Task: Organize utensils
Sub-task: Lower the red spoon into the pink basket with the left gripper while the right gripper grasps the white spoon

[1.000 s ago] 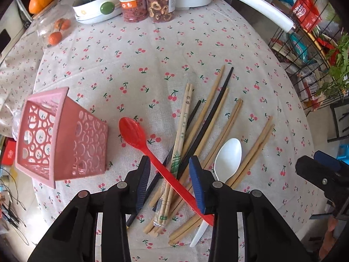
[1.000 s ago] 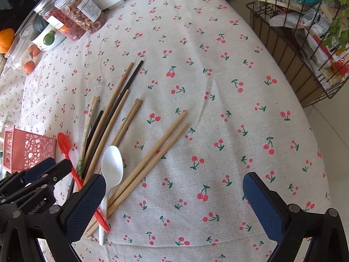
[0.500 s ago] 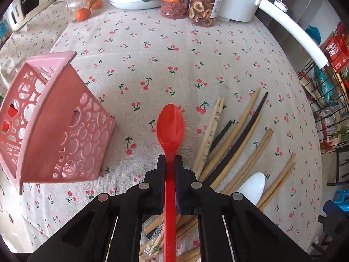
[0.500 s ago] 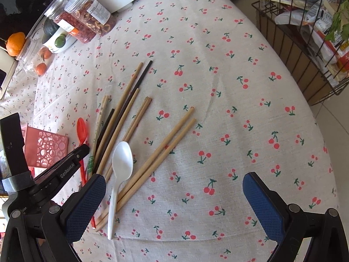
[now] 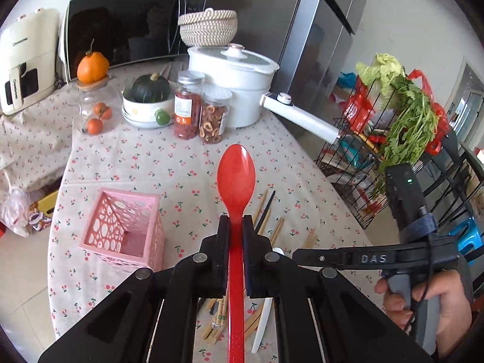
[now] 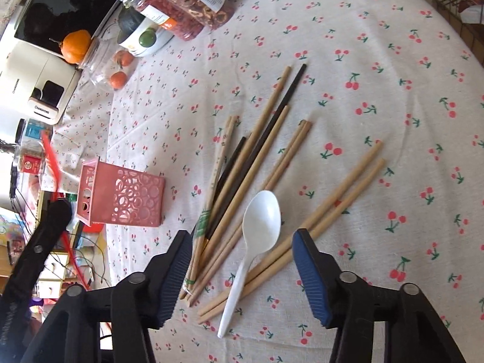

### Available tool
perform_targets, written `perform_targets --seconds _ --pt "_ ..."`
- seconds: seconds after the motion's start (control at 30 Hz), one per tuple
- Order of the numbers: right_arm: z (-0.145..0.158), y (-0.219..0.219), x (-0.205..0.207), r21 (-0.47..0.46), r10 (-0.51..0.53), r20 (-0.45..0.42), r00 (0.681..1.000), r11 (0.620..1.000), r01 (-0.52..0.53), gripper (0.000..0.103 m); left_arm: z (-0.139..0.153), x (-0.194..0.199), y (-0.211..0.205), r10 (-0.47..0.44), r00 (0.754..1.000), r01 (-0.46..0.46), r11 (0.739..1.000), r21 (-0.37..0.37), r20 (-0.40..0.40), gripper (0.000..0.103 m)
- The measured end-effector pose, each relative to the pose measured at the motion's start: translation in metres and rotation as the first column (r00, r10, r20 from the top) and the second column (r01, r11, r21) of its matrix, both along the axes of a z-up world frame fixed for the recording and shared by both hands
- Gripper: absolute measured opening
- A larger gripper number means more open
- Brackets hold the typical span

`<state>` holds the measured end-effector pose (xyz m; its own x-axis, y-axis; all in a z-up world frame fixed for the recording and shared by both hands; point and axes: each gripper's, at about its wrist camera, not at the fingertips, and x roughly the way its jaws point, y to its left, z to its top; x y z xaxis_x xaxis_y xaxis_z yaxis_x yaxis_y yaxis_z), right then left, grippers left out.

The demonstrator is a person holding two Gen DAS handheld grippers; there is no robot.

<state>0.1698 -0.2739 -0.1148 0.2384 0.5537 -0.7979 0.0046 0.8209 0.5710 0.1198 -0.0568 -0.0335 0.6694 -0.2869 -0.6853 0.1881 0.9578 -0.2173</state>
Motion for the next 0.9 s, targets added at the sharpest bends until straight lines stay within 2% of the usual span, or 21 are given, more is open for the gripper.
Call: perform_targets --seconds 0.1,0.27,0.33,0.4,0.43,0.5,0.6,0.77,0.9 --pt "-0.011 0.006 0.005 -0.008 0.002 0.007 1.0 1.0 -0.002 0.045 0.011 -0.013 0.016 -0.03 0.998 0.031 0.999 -0.013 0.064 0.007" --pt "-0.025 0.018 0.012 -0.095 0.022 0.042 0.999 0.995 -0.018 0.038 0.016 -0.025 0.044 -0.038 0.988 0.046 0.998 -0.052 0.148 0.007" --pt "-0.033 0.027 0.014 -0.151 0.05 0.033 0.998 0.988 -0.044 0.036 0.017 -0.024 0.054 -0.024 0.989 0.035 0.996 -0.079 0.144 0.007" --pt "-0.042 0.033 0.014 -0.194 0.073 0.025 0.997 0.979 -0.066 0.029 0.018 -0.019 0.063 -0.017 0.991 0.033 0.992 -0.121 0.13 0.007" --pt "-0.04 0.036 0.015 -0.209 0.086 0.049 0.995 0.975 -0.074 0.026 0.02 -0.018 0.068 -0.007 0.99 0.025 0.991 -0.134 0.137 0.007" --pt "-0.043 0.043 0.014 -0.231 0.117 0.062 0.991 0.968 -0.1 0.009 0.023 -0.018 0.077 0.014 0.987 0.011 0.988 -0.154 0.16 0.007" --pt "-0.043 0.047 0.014 -0.253 0.135 0.079 0.988 0.961 -0.111 0.004 0.028 -0.02 0.091 0.052 0.977 -0.016 0.985 -0.169 0.208 0.007" --pt "-0.022 0.054 0.005 -0.275 0.137 0.165 0.977 0.957 -0.088 0.003 0.034 -0.025 0.112 0.137 0.953 -0.081 0.975 -0.208 0.271 0.007" --pt "0.012 0.058 -0.01 -0.246 0.12 0.269 0.956 0.968 -0.052 0.003 0.042 -0.022 0.118 0.201 0.92 -0.145 0.972 -0.184 0.337 0.007"
